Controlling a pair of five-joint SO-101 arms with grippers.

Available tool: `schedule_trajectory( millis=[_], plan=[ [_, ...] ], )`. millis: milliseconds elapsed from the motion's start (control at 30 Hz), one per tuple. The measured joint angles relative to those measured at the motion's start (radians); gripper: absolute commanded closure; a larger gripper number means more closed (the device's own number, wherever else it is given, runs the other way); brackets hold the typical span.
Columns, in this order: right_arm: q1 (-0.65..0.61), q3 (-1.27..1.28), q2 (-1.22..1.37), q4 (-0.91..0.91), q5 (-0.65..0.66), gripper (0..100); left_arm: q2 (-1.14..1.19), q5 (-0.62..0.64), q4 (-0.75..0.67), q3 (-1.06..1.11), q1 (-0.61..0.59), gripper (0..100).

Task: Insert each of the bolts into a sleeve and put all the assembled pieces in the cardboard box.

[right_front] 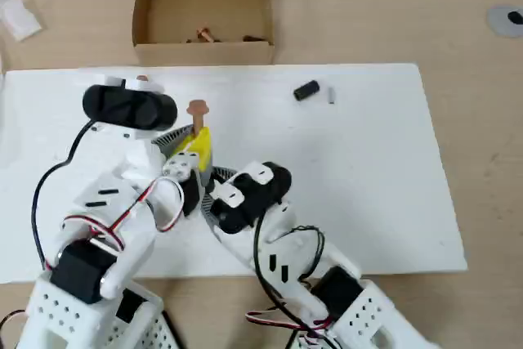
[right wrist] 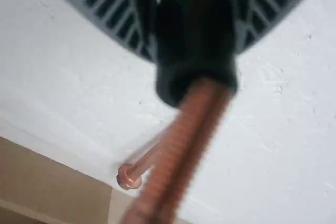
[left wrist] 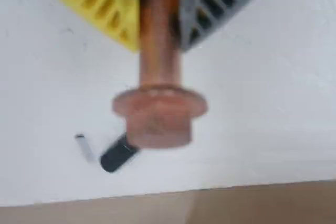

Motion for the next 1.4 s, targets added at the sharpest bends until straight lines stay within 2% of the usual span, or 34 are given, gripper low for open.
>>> schedule_trajectory(
  millis=[367,733,1000,1233,1400],
  plan=[
    [0.005,0.000,0.000,0.055,-0.020,98.9,0.000,-0.063,0.124,-0.063,0.014,100],
    [0.054,-0.006,0.000,0.055,-0.054,98.9,-0.002,-0.066,0.173,-0.098,0.023,100],
    [0.055,-0.006,0.000,0.057,-0.054,98.9,-0.002,-0.066,0.167,-0.098,0.023,100],
    [0.057,-0.046,-0.002,0.097,-0.055,98.9,0.009,-0.064,0.061,-0.092,-0.005,100],
    [0.057,-0.055,-0.002,0.098,-0.055,98.9,0.011,-0.064,0.044,-0.091,-0.017,100]
  ],
)
